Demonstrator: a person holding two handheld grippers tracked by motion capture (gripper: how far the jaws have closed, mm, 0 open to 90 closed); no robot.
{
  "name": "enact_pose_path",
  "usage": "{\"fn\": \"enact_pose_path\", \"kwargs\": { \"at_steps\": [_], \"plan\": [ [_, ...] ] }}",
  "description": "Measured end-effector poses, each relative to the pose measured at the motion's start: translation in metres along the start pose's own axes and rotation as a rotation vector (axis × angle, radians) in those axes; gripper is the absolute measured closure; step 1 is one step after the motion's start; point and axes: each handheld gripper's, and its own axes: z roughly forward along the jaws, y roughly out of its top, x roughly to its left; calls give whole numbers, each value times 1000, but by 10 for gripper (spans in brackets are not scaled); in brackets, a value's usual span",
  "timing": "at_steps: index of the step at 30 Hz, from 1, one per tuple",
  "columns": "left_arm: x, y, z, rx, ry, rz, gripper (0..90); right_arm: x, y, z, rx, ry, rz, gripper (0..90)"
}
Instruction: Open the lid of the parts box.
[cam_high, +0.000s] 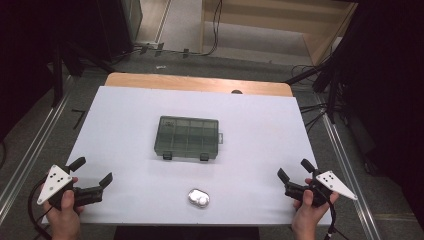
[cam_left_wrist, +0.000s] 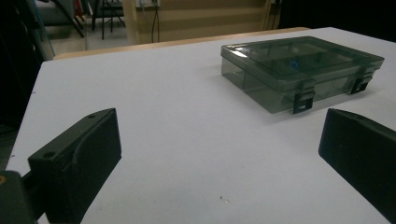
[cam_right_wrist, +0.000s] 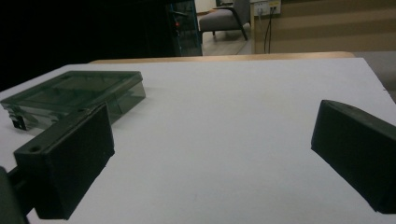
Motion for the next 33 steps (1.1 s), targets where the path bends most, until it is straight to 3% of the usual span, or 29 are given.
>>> {"fn": "enact_pose_path", "kwargs": {
  "at_steps": [4,9,25,33],
  "plan": [
    [-1,1,0,-8,-11,-11,0,1,1,0,-4,-4,5,0],
    [-9,5,3,-7,-16,15,0,6,3,1,5,2,-14,0],
    [-22,20,9,-30,-35,32,0,17,7,6,9,22,-38,0],
    [-29,33,22,-26,-73,36,0,27,16,12,13,37,-68,0]
  ]
}}
